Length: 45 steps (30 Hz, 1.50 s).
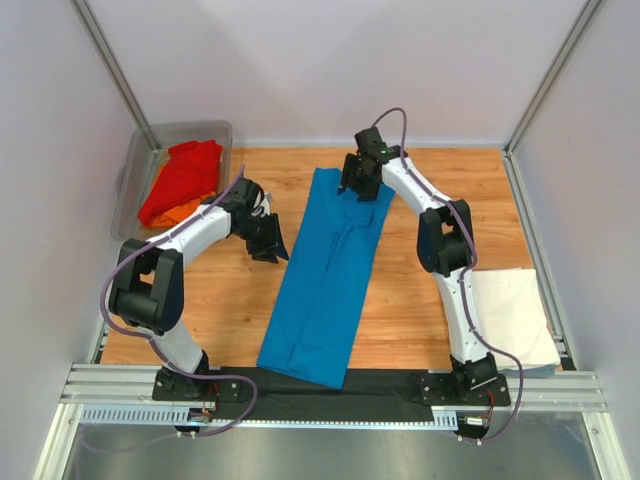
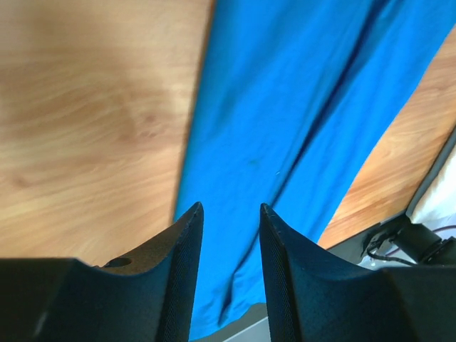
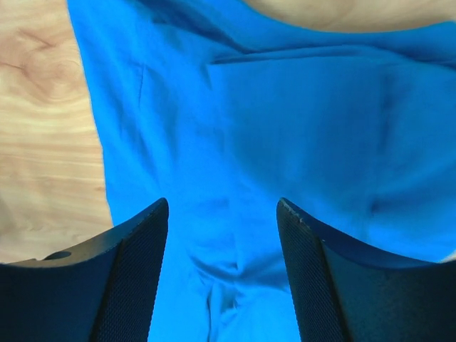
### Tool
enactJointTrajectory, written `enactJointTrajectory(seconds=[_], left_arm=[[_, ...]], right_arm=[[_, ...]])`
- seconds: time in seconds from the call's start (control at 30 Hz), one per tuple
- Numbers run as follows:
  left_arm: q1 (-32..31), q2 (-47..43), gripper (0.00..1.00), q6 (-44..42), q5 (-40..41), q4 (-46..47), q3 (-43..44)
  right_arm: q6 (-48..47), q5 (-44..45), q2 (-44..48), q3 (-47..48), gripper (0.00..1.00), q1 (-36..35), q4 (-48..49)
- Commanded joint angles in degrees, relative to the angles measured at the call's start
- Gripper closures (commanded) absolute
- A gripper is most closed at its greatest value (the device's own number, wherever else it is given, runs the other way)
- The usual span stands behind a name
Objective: Fold and stack the t-shirts
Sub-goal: Fold the tshirt
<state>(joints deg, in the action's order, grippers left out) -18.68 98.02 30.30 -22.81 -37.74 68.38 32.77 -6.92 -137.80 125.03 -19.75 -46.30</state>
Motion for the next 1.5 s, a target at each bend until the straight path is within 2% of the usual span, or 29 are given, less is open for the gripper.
enactJointTrajectory(seconds=[0.0, 0.17, 0.33, 0.5, 0.57, 0.63, 0.77, 0.8, 0.87, 0.9, 1.0, 1.03, 1.07, 1.13, 1.23, 1.37, 1.47], left_arm=[[0.92, -5.55, 0.55, -1.48, -0.66, 0.91, -2.72], [0.92, -10.56, 0.55, -0.51, -1.71, 1.96, -8.95], [0.57, -13.9, 0.53, 0.98, -5.57, 4.95, -16.85], [-1.36, -14.78, 0.52, 2.3, -4.44, 5.92, -20.12], [-1.98, -14.35, 0.5, 2.56, -2.24, 5.83, -20.83], [-2.33, -13.38, 0.5, 2.83, -2.68, 5.83, -20.83], [-7.32, -15.04, 0.5, 3.35, 0.39, 4.34, -19.25], [-8.12, -15.57, 0.5, 4.4, 0.74, 4.34, -19.25], [-9.88, -17.42, 0.5, 5.9, 0.66, 4.6, -19.69], [-10.32, -18.12, 0.5, 6.95, 0.57, 4.78, -20.82], [-11.73, -21.89, 0.5, 9.59, 0.83, 5.83, -23.8], [-11.99, -23.47, 0.48, 10.12, 1.36, 6.18, -24.78], [-12.08, -23.75, 0.48, 11.17, 1.1, 7.23, -25.83], [-12.26, -22.62, 0.49, 12.75, -0.22, 8.29, -28.47], [-13.75, -20.15, 0.49, 15.04, -1.8, 11.97, -31.2], [-17.26, -18.57, 0.48, 20.49, -1.81, 19.61, -33.66], [-19.73, -17.86, 0.48, 23.3, 0.13, 20.07, -33.49]], right_arm=[[-0.25, 9.46, -5.88, 4.76, 0.36, -1.78, -2.56], [-2.79, 8.77, -12.92, 12.24, 0.36, -2.84, -1.86], [-5.26, 5.44, -15.92, 17.34, 0.35, -2.84, 4.46], [-6.85, 3.67, -14.96, 22.26, 0.31, -2.32, 3.43], [-6.23, 4.72, -10.6, 22.63, 0.3, -2.22, 1.4], [-4.92, 5.25, -6.11, 20.7, 0.29, -2.05, -1.32], [-3.24, 6.83, 2.78, 14.02, 0.28, -2.84, -10.89], [-3.24, 9.01, 5.58, 10.79, 0.27, -3.62, -15.44], [-3.07, 7.71, 8.93, 5.69, 0.26, -4.59, -17.76], [-2.98, 5.1, 12.43, -1.3, 0.25, -6.08, -18.73], [-2.45, 4.72, 19.21, -13.55, 0.25, -10.81, -14.9], [-2.02, 4.46, 24.19, -22.2, 0.26, -12.06, -12.61], [0.08, 4.28, 26.07, -26.03, 0.33, -13.29, -10.41], [2.46, 4.63, 29.59, -34.1, 0.38, -16.28, -5.65], [4.93, 9.61, 28.39, -35.74, 0.38, -19.0, -5.81], [4.4, 14.82, 23.21, -31.36, 0.28, -21.29, -8.89], [4.84, 16.76, 18.38, -28.89, 0.24, -22.0, -9.42]])
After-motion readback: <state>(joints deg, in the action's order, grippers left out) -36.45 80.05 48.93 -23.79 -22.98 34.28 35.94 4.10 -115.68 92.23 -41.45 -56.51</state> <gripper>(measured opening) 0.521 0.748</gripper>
